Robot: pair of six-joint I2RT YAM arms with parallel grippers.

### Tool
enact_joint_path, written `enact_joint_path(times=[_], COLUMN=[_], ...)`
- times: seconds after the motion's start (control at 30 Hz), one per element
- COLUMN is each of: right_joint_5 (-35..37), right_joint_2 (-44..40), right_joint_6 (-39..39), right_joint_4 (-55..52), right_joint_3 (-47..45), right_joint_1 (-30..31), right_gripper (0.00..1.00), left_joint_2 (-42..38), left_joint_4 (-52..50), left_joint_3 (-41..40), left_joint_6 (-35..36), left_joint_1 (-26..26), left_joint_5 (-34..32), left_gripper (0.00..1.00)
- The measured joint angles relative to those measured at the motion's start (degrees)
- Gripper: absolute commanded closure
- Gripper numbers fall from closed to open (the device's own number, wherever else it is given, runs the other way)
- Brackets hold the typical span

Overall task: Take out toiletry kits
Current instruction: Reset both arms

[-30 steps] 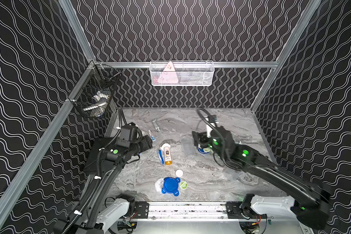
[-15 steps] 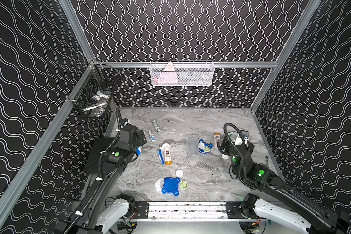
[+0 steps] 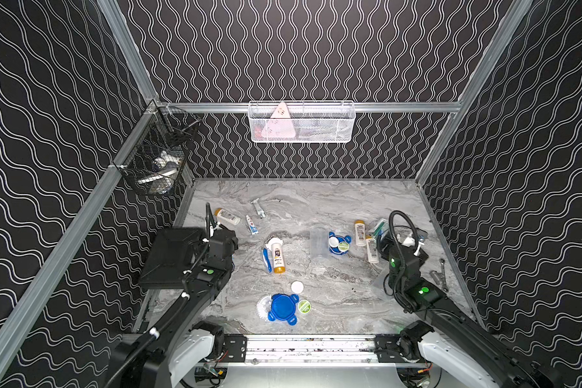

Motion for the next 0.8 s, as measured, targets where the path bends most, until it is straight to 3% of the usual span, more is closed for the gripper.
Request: enact_joint_path(times=[0.13,0.3,0.47,0.6,0.8], right_joint_5=[10.0,10.4,-2.0,-13.6,-33.7], right_joint_2=[6.1,16.5,32.8,46.8,50.4], right_joint_6=[5.9,0.6,-8.9,-14.1,-17.1], right_joint_4=[0.0,13.2,43.9,69.9,67.8], right_joint_3=[1.0,-6.5,-13.4,-13.2,-7.5], right_joint_1=[-5.9,-9.4,-14.1,-17.7,-23.5], right_gripper=[0.0,0.0,0.0,0.0,0.0], left_joint_2=[5.6,14.7,21.6,27.9,35.1], left_joint_4=[10.3,22.0,35.2,45.9,53.3], left_joint_3=[-4.3,-6.7,-9.7,-11.0,-9.8], left_joint_6=[1.7,4.7,5.0,4.7,6.6], left_joint_1=[0.9,1.8,2.4,3.1,3.1], left_joint_5=[0.9,3.7,7.2,10.5,18.1], left_gripper=[0.01,0.01,0.01,0.01,0.01])
